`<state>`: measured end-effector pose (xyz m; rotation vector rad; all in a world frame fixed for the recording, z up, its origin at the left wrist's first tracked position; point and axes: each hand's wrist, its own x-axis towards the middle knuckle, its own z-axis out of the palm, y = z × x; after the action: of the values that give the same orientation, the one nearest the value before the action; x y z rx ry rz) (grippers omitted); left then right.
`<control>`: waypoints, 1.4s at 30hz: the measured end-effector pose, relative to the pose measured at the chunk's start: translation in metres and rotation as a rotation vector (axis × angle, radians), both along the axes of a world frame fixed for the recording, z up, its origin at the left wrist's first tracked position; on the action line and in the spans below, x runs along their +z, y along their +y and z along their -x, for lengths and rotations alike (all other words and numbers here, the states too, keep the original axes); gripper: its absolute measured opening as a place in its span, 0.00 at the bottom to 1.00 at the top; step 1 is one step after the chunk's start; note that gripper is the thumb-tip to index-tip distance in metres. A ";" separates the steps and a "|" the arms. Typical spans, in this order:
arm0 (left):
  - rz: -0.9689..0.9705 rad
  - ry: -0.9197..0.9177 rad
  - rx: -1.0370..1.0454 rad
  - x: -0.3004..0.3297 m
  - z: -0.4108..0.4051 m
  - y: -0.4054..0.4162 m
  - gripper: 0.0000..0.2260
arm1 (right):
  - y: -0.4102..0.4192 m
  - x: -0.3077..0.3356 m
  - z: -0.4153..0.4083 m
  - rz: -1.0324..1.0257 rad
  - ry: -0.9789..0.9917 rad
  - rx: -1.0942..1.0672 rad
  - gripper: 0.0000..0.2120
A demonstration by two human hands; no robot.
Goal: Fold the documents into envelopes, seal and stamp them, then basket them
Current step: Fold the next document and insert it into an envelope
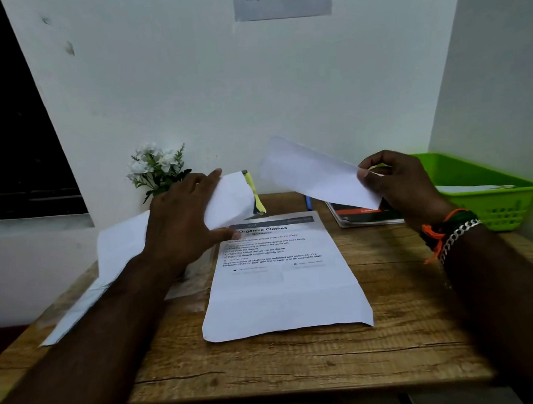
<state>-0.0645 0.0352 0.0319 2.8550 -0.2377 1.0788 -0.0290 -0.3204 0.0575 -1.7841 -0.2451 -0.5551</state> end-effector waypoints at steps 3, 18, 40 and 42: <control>0.010 -0.009 0.004 0.000 0.000 0.001 0.53 | 0.002 0.000 0.001 -0.009 0.040 0.061 0.02; 0.052 0.040 -0.030 0.000 0.004 -0.002 0.52 | 0.006 -0.002 0.005 0.080 0.145 0.129 0.03; 0.033 0.043 -0.100 -0.003 0.003 -0.005 0.50 | 0.000 0.001 0.006 0.116 0.122 0.137 0.02; 0.017 0.059 -0.123 -0.004 0.002 -0.007 0.51 | 0.000 0.000 0.005 0.103 0.120 0.150 0.02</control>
<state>-0.0669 0.0287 0.0277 2.8101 -0.3918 0.9678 -0.0343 -0.3200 0.0572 -1.8737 -0.3266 -0.3320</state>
